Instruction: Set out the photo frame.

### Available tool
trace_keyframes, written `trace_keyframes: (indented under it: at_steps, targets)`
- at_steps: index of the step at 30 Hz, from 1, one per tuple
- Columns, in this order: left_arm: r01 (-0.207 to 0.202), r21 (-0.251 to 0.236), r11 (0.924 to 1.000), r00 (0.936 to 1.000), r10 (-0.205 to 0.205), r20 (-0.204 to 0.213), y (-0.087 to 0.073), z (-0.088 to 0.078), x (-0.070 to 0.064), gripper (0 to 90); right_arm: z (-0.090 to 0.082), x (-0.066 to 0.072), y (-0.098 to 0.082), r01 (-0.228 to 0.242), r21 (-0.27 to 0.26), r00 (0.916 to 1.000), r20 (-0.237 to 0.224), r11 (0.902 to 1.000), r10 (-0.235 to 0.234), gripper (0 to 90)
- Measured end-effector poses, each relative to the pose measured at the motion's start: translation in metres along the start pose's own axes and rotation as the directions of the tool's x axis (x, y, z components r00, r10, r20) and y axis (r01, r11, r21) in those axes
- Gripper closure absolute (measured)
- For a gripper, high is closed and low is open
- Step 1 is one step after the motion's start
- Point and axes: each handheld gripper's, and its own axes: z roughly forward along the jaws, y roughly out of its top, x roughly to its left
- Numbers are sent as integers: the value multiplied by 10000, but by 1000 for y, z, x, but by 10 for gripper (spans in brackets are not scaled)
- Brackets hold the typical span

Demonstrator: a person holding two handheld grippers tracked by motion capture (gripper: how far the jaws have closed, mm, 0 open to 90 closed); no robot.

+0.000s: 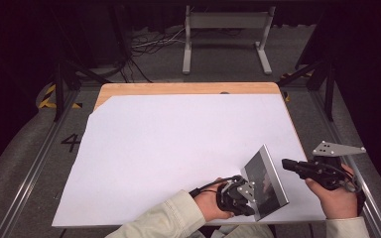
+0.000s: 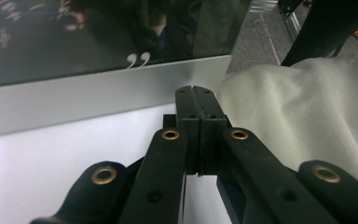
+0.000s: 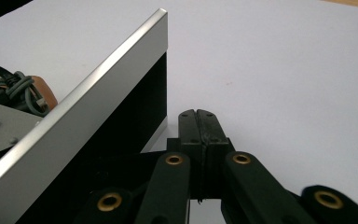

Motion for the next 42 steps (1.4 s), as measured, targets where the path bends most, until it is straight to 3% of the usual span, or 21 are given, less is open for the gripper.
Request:
trace_keyframes:
  at_steps: [10,19,27,37,42]
  targets:
    - [500,-455,9977,9970,-525,-567,-18,-35,9,881,2,-2,1,-346,41,9992,-196,9994,347,843]
    - [837,-572,9948,9897,-897,-1118,-36,-59,13,848,0,-4,4,-612,17,9975,-342,9981,612,782]
    - [1280,-818,9884,9767,-1400,-1626,-59,-85,14,832,-2,-2,9,-759,86,9970,-157,9971,761,699]
    - [1762,-1215,9768,9572,-1988,-2103,-81,-111,17,818,-6,7,19,-370,85,9992,-127,9993,372,702]
    - [2014,-1339,9703,9518,-2262,-2071,-89,-115,18,813,-10,12,22,-901,-135,9950,-438,9958,894,708]
